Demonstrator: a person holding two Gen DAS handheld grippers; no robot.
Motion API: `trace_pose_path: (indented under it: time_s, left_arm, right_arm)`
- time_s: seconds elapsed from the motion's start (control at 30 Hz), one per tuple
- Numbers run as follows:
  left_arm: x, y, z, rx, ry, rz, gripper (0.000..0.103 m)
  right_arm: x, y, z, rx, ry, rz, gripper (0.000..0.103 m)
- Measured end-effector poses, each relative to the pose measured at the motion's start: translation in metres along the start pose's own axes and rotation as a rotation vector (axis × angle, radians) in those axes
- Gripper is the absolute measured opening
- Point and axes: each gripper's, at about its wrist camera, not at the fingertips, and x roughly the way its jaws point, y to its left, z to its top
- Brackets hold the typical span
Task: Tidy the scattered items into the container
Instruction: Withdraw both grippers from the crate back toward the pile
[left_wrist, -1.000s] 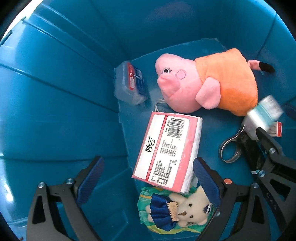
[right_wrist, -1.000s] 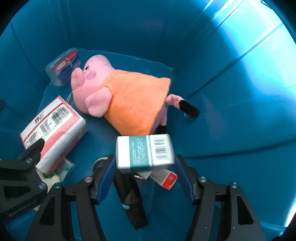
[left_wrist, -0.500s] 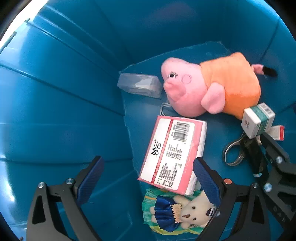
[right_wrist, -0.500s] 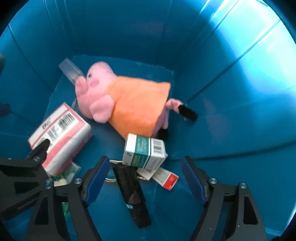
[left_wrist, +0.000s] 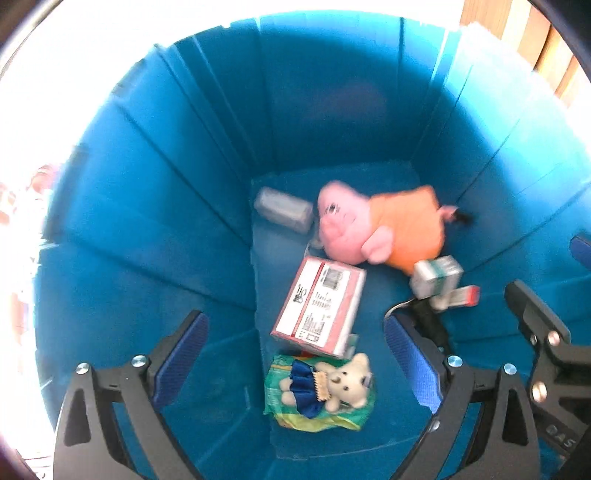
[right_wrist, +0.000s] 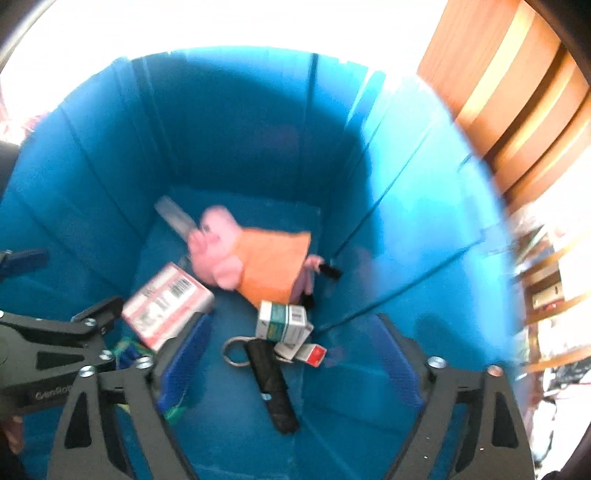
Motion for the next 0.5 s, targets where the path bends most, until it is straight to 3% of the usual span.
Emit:
trace_pose_path:
  time_s: [0.23, 0.5]
  left_arm:
    - [-0.106, 0.034, -0.043, -0.022, -0.232, -0.117, 0.098]
    - [-0.191, 0.085, -0.108, -0.096, -0.460, -0.090, 0.102]
  right_arm:
    - [-0.135, 0.013, -0.017, -0.054, -0.265, -0.028, 0.103]
    - [-0.232, 0.053, -0.051, -0.083, -0.482, 0.054, 0.103]
